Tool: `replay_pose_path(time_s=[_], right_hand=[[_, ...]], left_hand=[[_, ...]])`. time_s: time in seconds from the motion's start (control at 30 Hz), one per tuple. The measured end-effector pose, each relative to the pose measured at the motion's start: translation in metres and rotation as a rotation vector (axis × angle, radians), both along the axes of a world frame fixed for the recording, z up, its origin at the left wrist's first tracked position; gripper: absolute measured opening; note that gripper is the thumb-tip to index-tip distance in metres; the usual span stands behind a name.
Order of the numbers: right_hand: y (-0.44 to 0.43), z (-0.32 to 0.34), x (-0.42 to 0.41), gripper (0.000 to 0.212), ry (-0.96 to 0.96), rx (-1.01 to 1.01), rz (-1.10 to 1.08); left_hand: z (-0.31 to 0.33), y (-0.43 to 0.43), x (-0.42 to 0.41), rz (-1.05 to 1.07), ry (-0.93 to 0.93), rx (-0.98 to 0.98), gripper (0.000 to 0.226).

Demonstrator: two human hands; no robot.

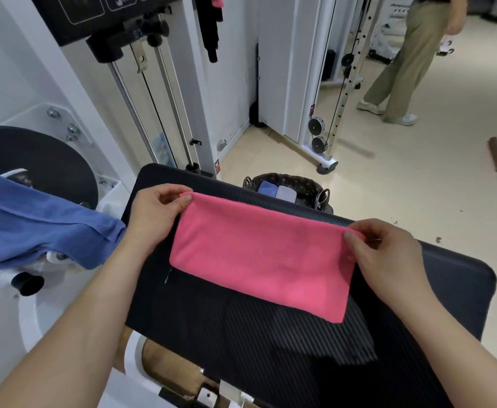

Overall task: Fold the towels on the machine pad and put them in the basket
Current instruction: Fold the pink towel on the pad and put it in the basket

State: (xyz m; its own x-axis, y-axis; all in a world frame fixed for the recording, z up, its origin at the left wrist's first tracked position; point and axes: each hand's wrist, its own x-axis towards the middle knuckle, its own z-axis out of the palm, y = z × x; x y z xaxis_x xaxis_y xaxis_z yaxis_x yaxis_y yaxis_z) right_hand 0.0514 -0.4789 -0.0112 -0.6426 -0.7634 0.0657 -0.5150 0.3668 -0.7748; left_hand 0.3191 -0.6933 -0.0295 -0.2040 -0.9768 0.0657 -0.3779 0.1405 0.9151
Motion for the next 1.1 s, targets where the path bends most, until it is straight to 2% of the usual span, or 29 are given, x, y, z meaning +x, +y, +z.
replay_pose_path(time_s=[0.27, 0.4, 0.53, 0.7, 0.87, 1.0, 1.03, 1.1], right_hand=[[-0.014, -0.012, -0.004, 0.014, 0.268, 0.065, -0.011], [-0.015, -0.010, -0.003, 0.019, 0.349, 0.143, 0.018], [-0.012, -0.005, -0.004, 0.023, 0.378, 0.188, 0.090], [-0.009, 0.000, -0.014, 0.020, 0.468, 0.282, 0.200], [-0.015, 0.007, -0.013, 0.015, 0.549, 0.332, 0.226], [-0.027, 0.021, -0.020, 0.006, 0.417, 0.477, 0.302], [-0.031, 0.026, -0.025, 0.004, 0.333, 0.498, 0.332], [-0.040, 0.044, -0.032, 0.003, 0.050, 0.476, 0.409]], left_hand=[[-0.018, -0.013, -0.010, 0.047, -0.121, -0.131, 0.019], [-0.019, -0.011, -0.014, 0.018, -0.254, -0.237, 0.012], [-0.020, -0.014, -0.011, -0.008, -0.407, -0.351, 0.016], [-0.016, -0.012, -0.004, -0.130, -0.485, -0.323, 0.027], [-0.009, -0.006, -0.010, -0.131, -0.530, -0.330, 0.014], [-0.004, -0.005, -0.010, -0.118, -0.401, -0.153, 0.020], [-0.002, -0.004, -0.007, -0.130, -0.358, -0.094, 0.023], [0.004, 0.000, 0.004, -0.131, -0.259, -0.003, 0.025]])
